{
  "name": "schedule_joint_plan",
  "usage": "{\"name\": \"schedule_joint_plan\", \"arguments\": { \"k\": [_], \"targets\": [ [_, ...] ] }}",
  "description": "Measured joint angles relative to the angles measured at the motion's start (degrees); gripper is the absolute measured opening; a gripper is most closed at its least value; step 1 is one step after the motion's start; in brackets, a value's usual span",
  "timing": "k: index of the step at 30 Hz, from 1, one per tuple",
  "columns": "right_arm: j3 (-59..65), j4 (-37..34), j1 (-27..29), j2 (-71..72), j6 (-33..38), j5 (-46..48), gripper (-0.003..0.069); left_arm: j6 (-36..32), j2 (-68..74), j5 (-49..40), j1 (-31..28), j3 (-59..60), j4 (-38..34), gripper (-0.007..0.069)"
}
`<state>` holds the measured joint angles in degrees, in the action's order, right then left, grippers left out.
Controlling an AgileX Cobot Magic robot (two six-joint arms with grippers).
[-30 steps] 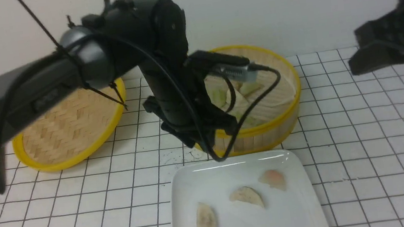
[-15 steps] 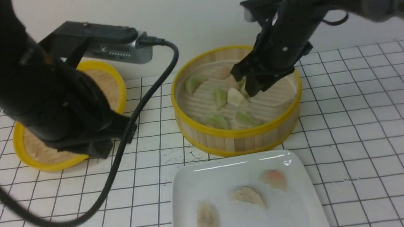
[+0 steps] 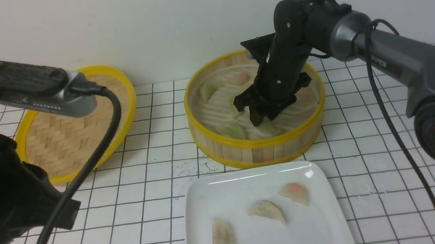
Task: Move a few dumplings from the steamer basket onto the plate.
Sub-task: Use the right arm to grab a dumpling from inside the steamer, then use the right arm to put the dumpling into the plate
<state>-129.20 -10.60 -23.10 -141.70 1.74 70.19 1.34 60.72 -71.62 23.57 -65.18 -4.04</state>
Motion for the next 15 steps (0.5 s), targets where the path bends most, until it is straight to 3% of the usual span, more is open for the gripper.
{"name": "schedule_joint_plan", "arguments": {
  "k": [1,11,15],
  "targets": [
    [-0.1,0.0,0.0,0.0,0.0,0.0,0.0139,0.0,-0.4,0.0,0.0,0.0,0.3,-0.0006],
    [1.3,0.5,0.0,5.1,-0.8,0.9,0.015,0.0,-0.7,0.0,0.0,0.1,1.1,-0.0006],
    [8.1,0.7,0.0,17.0,-0.8,0.9,0.015,0.0,-0.7,0.0,0.0,0.1,1.4,-0.0006]
  ]
}}
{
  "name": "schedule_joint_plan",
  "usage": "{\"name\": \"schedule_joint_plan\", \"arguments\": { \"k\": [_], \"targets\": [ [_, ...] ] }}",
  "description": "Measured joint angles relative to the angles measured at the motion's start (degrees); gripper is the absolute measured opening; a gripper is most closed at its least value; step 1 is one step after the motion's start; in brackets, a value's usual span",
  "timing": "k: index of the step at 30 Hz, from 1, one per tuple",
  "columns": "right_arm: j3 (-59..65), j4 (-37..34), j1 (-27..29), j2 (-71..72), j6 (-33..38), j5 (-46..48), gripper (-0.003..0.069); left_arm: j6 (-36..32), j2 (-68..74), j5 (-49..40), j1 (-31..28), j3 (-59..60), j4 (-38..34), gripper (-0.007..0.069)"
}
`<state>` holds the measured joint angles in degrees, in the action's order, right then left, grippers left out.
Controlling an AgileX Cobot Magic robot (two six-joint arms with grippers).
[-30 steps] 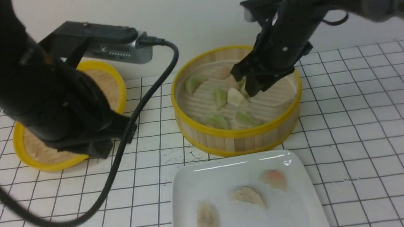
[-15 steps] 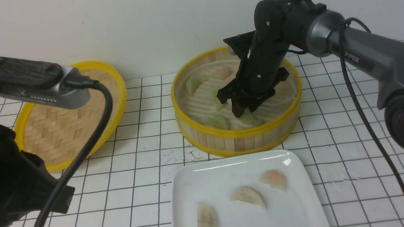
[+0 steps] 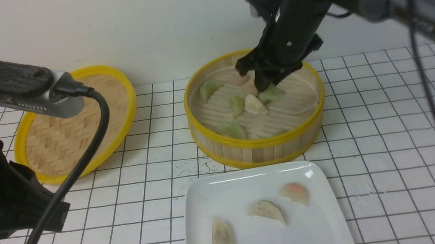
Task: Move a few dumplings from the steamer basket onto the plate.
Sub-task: Use the right arm to put the dumpling into the plate
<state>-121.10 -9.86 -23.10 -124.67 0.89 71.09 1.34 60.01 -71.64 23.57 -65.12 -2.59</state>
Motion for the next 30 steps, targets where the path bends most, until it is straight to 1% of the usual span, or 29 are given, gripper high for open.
{"name": "schedule_joint_plan", "arguments": {
  "k": [2,5,6,7,8,10,12,13,15,17,21,22,25,26,27,28,29,30],
  "targets": [
    [4.7,-0.6,0.0,6.0,0.1,0.0,0.015,0.0,0.0,0.0,0.0,0.0,0.0,-0.0006],
    [15.4,-2.5,-0.3,16.4,0.9,0.0,0.015,0.0,0.0,0.0,0.0,0.0,0.0,-0.0006],
    [17.0,-2.6,-0.3,17.0,1.0,0.0,0.015,0.0,0.0,0.0,0.0,0.0,0.0,-0.0006],
    [23.4,-3.5,-0.9,20.9,1.4,0.0,0.015,0.0,0.0,0.0,0.0,0.0,0.0,-0.0006],
    [25.1,-3.7,-1.1,21.8,1.5,0.0,0.015,0.0,0.0,0.0,0.0,0.1,0.0,-0.0006],
    [33.2,-4.8,-2.5,25.6,1.5,0.0,0.015,0.0,0.0,0.0,0.0,0.5,0.0,-0.0006],
    [39.3,-5.4,-3.9,27.0,1.2,-0.7,0.015,0.0,0.0,0.0,0.0,1.1,0.0,-0.0006],
    [43.9,-5.6,-5.1,27.4,0.7,-2.7,0.015,0.0,0.0,0.0,0.0,1.4,0.0,-0.0006],
    [49.0,-5.6,-6.6,27.0,0.4,-6.7,0.015,0.0,0.0,0.1,0.0,1.6,0.0,-0.0006],
    [52.2,-5.9,-7.4,25.8,0.4,-11.0,0.015,0.0,0.0,0.6,0.0,1.6,0.0,-0.0006],
    [53.7,-8.0,-7.7,22.5,0.3,-16.5,0.0158,0.0,0.0,1.5,0.0,1.6,0.0,-0.0006],
    [53.8,-8.9,-7.7,21.8,0.3,-17.6,0.0171,0.0,0.0,1.5,0.0,1.6,0.0,-0.0006],
    [53.8,-10.7,-7.7,20.6,0.4,-19.2,0.0242,0.0,0.0,1.5,0.0,1.6,0.0,-0.0006],
    [53.8,-10.8,-7.7,20.5,0.4,-19.5,0.0276,0.0,0.0,1.5,0.0,1.6,0.0,-0.0006],
    [53.5,-10.8,-7.7,20.5,0.4,-19.3,0.0318,0.0,0.0,1.5,0.0,1.6,0.0,-0.0006],
    [53.3,-10.8,-7.7,20.5,0.4,-19.2,0.0332,0.0,0.0,1.5,0.0,1.6,0.0,-0.0006],
    [52.5,-10.1,-7.7,20.5,0.4,-18.1,0.0375,0.0,0.0,1.5,0.0,1.6,0.0,-0.0006],
    [51.3,-9.5,-7.7,20.5,0.4,-16.0,0.04,0.0,0.0,1.5,0.0,1.6,0.0,-0.0006]
  ]
}}
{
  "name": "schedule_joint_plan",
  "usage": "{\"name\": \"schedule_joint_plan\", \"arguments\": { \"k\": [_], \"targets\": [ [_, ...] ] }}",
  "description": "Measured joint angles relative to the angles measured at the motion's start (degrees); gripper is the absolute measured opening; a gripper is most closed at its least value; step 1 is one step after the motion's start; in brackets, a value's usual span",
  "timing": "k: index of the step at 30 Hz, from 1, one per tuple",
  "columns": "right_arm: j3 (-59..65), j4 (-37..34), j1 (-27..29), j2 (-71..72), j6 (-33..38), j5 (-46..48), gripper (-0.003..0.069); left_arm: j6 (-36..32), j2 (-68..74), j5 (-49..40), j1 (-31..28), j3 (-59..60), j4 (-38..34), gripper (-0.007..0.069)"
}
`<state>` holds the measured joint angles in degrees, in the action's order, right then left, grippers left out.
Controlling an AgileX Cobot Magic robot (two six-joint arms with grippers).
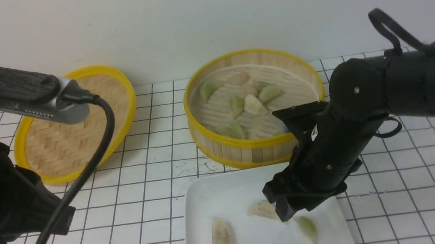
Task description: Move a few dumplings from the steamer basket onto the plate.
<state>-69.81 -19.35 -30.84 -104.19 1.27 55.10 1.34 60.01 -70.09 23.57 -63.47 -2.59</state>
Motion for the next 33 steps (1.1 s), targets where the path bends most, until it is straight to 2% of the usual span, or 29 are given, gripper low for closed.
{"name": "schedule_joint_plan", "arguments": {
  "k": [3,5,8,14,16,18,20,22,28,33],
  "targets": [
    [-3.8,1.7,0.0,0.3,0.0,7.6,0.0427,0.0,0.0,0.0,0.0,0.0,0.0,-0.0006],
    [-6.3,2.8,0.0,1.5,0.0,12.2,0.0405,0.0,0.0,0.0,0.0,0.0,0.0,-0.0006],
    [-7.9,3.5,0.0,4.8,-0.1,13.6,0.0344,-0.1,0.0,0.2,0.0,0.0,0.0,-0.0006],
    [-8.1,5.9,0.0,26.0,-2.0,15.4,0.0076,-0.3,0.0,4.9,0.0,0.0,0.0,-0.0006],
    [-7.9,7.7,0.0,34.3,-2.7,15.6,0.0022,-0.4,0.0,6.6,0.0,0.0,-0.2,-0.0006],
    [-7.2,9.4,0.0,39.6,-3.0,15.4,0.0002,-0.4,0.0,7.9,0.0,0.0,-0.5,-0.0006],
    [-3.4,12.8,0.0,51.5,-4.5,11.1,-0.001,-0.4,0.0,11.0,0.0,0.0,-1.5,-0.0006],
    [-0.7,14.3,0.0,57.2,-5.3,7.9,-0.0012,-0.4,0.0,12.7,0.0,0.0,-2.0,-0.0006],
    [20.7,21.8,0.0,88.0,-11.9,-13.7,-0.0013,-0.4,0.0,21.2,0.0,0.0,-5.3,-0.0006],
    [39.3,30.5,0.0,104.7,-19.8,-27.3,-0.0014,-0.4,0.1,24.1,-0.1,0.1,-5.8,-0.0006]
  ]
}}
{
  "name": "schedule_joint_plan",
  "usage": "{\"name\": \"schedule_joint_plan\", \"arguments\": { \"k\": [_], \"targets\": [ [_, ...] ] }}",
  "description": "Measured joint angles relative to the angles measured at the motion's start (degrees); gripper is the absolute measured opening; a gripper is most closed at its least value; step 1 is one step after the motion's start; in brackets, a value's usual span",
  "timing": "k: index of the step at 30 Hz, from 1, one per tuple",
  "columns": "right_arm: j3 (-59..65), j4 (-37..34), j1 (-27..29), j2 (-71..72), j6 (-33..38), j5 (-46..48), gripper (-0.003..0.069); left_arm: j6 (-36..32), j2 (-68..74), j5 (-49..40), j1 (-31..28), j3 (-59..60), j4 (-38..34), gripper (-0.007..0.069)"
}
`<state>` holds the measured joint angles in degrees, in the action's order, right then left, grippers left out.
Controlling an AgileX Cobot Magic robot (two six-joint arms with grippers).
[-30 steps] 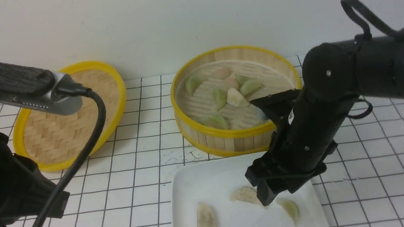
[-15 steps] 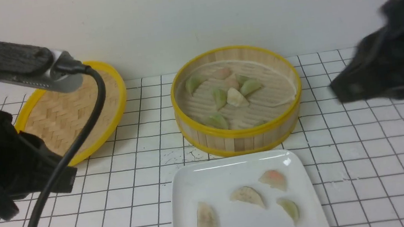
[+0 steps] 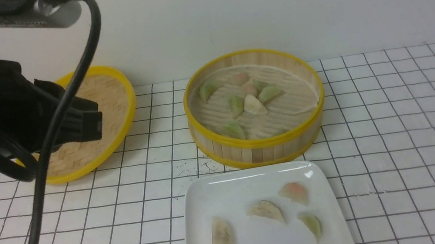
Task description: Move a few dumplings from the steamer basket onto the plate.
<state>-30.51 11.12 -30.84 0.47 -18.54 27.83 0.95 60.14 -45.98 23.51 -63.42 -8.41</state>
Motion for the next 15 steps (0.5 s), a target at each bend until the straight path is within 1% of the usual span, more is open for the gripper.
{"name": "schedule_joint_plan", "arguments": {
  "k": [2,5,8,12,14,15],
  "targets": [
    [3.7,3.1,0.0,0.5,-3.4,-2.8,-0.0014,-0.2,-0.1,-0.2,0.0,0.0,-0.6,-0.0006],
    [5.5,4.5,0.0,-0.3,-5.4,-4.5,-0.0014,-1.0,-0.1,-0.1,0.0,0.1,-0.2,-0.0006],
    [6.0,5.0,0.0,-1.4,-5.9,-5.7,-0.0014,-1.3,-1.1,0.2,0.0,1.8,-0.2,-0.0006],
    [6.0,5.1,0.0,-1.5,-5.9,-5.9,-0.0014,-1.5,-5.4,2.7,0.0,6.2,0.1,-0.0006],
    [6.0,5.1,0.0,-1.5,-6.0,-5.9,-0.0014,-1.6,-11.0,6.7,0.0,12.7,0.1,-0.0006],
    [6.0,5.1,0.0,-1.5,-6.0,-5.9,-0.0014,-1.6,-12.0,7.7,0.0,13.9,0.2,-0.0006]
  ]
}}
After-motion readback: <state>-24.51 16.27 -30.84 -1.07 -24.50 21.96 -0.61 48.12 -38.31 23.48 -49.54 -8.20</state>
